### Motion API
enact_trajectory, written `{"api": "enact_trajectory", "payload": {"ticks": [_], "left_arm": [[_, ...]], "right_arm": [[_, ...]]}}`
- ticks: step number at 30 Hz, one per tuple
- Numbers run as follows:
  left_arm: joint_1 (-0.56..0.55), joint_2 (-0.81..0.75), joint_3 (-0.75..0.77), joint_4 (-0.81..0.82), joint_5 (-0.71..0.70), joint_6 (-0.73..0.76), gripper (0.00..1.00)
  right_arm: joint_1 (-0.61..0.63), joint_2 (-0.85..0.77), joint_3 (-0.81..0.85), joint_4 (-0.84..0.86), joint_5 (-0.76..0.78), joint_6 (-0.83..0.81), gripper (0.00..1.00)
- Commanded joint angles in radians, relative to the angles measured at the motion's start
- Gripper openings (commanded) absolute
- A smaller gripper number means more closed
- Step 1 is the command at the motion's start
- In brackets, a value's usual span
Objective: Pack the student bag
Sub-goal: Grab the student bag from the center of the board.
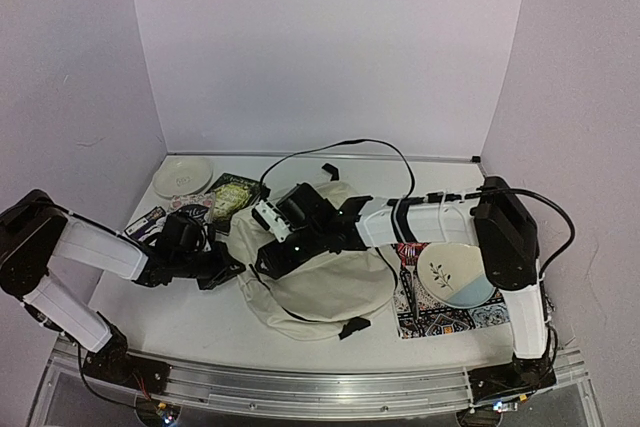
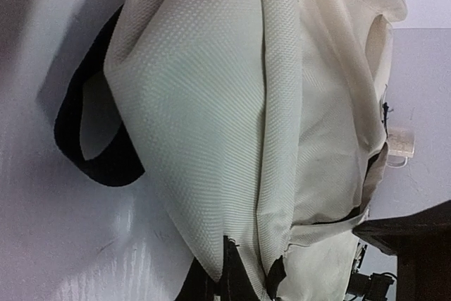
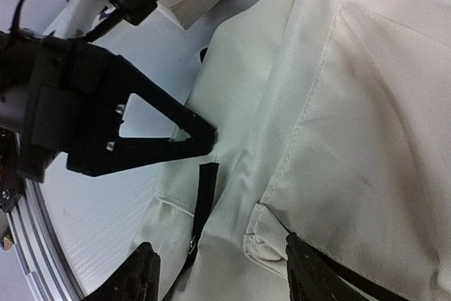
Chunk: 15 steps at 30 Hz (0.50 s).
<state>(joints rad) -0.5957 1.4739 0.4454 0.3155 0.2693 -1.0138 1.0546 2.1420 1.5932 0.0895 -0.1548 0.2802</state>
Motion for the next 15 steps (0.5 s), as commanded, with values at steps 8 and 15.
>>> {"api": "enact_trajectory", "payload": {"ticks": [8, 15], "left_arm": [[-0.045, -0.107, 0.044, 0.084, 0.054, 0.001, 0.00], [-0.051, -0.143, 0.051, 0.083, 0.056, 0.004, 0.00]], "right_arm": [[0.005, 0.058, 0.098, -0.016, -0.044, 0.012, 0.58], [0.006, 0.082, 0.117, -0.017, -0.055, 0.017, 0.46]]}}
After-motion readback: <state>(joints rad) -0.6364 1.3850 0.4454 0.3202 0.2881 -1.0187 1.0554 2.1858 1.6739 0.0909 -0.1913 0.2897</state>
